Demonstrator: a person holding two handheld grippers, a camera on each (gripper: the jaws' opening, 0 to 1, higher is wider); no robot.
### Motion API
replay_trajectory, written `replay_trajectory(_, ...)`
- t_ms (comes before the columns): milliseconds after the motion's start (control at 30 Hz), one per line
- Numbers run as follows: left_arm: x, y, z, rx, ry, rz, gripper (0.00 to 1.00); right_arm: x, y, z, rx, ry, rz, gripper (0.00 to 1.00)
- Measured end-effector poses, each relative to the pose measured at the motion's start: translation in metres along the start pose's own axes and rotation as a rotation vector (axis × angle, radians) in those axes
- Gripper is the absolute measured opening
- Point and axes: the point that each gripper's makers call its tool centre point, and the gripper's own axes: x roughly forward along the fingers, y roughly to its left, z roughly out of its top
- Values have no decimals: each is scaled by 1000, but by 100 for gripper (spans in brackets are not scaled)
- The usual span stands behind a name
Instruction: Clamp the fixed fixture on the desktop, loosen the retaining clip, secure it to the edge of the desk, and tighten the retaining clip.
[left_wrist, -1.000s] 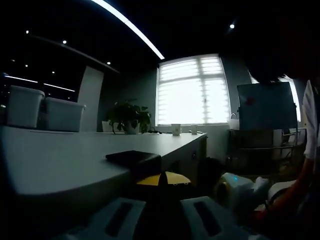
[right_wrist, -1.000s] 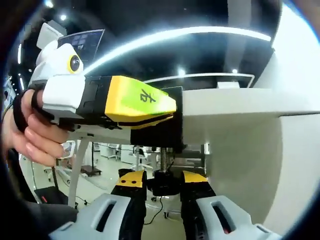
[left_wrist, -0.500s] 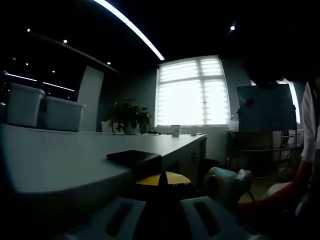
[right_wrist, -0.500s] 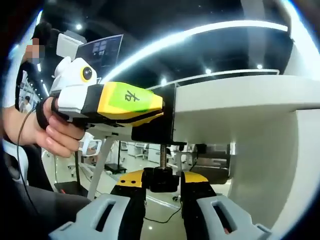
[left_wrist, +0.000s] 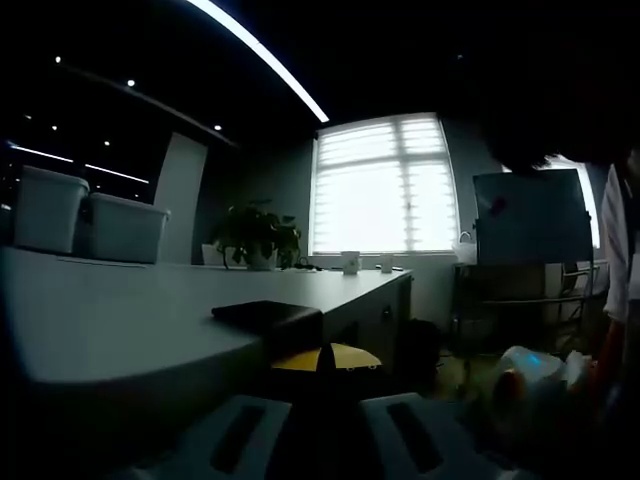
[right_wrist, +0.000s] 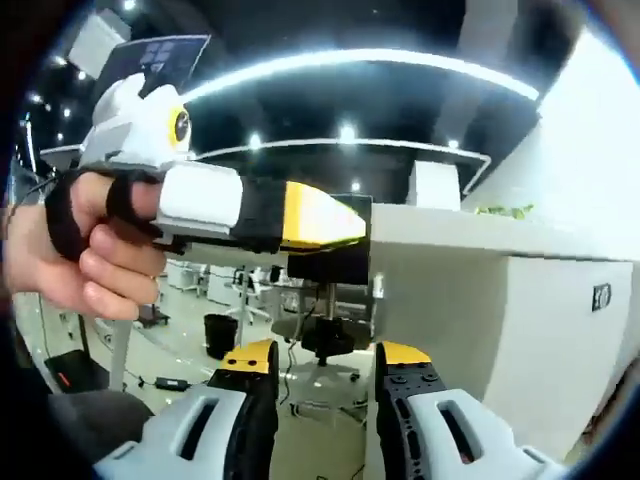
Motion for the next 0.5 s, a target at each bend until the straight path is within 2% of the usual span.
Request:
replay_trajectory(100,1,0,0,2,-3,0,1,8,3,0,82,10,-19,37)
replay_trajectory(300,1,-1,1,27,1,5,1,26,8,-1,82,11,-58,34)
replay_trajectory(500,-1,0,8,39,-14,9,1,23,0,-3,74,25,-79,27)
